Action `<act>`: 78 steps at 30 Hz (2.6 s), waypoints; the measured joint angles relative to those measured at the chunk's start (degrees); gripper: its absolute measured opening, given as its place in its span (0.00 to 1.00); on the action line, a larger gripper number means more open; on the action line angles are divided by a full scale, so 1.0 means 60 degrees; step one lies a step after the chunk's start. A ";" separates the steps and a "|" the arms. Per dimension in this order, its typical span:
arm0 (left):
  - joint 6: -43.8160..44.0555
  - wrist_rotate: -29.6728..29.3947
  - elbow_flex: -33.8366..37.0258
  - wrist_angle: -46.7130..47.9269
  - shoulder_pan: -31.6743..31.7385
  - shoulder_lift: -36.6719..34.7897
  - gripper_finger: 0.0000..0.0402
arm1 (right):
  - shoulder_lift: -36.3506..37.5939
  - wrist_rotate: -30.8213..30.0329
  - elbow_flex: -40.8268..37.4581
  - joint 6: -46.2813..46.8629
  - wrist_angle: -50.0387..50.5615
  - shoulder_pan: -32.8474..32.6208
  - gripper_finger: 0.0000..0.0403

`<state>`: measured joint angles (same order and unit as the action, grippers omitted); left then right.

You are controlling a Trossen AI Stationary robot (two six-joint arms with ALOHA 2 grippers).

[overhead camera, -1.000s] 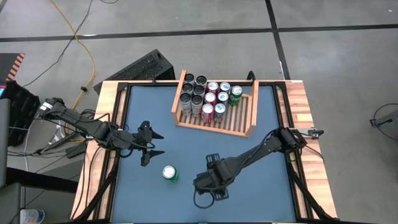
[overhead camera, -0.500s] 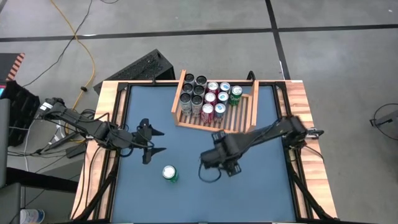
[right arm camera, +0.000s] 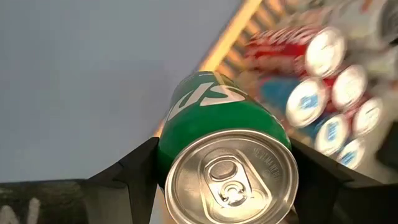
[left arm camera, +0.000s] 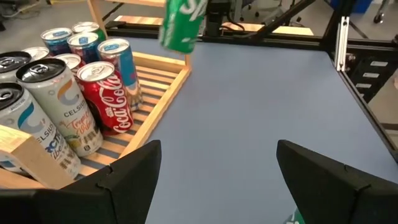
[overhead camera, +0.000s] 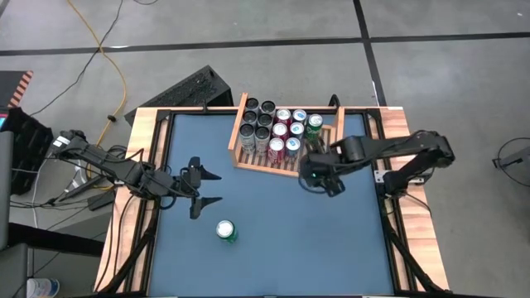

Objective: Place canned beverage on shelf
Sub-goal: Put the green soda can on the shelf aligned with the other green soda can

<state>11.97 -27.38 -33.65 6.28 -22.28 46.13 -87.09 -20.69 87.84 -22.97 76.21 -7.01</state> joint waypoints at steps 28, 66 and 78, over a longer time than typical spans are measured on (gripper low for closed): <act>-0.0310 0.0031 0.0000 0.0061 0.0841 0.0000 0.76 | -0.0054 0.0780 -0.2097 -0.5354 -0.1947 0.3911 0.70; -0.0382 0.0201 0.0000 0.0044 0.1096 0.0004 0.76 | -0.1806 0.2293 -0.1582 -0.6972 -0.2217 0.5189 0.70; -0.0419 0.0259 0.0000 0.0057 0.1308 0.0004 0.76 | -0.1813 0.2030 -0.1251 -0.7433 -0.2002 0.5497 0.70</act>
<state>9.45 -25.82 -33.65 6.63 -14.44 46.15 -97.97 -8.51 80.34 -67.57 64.19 25.97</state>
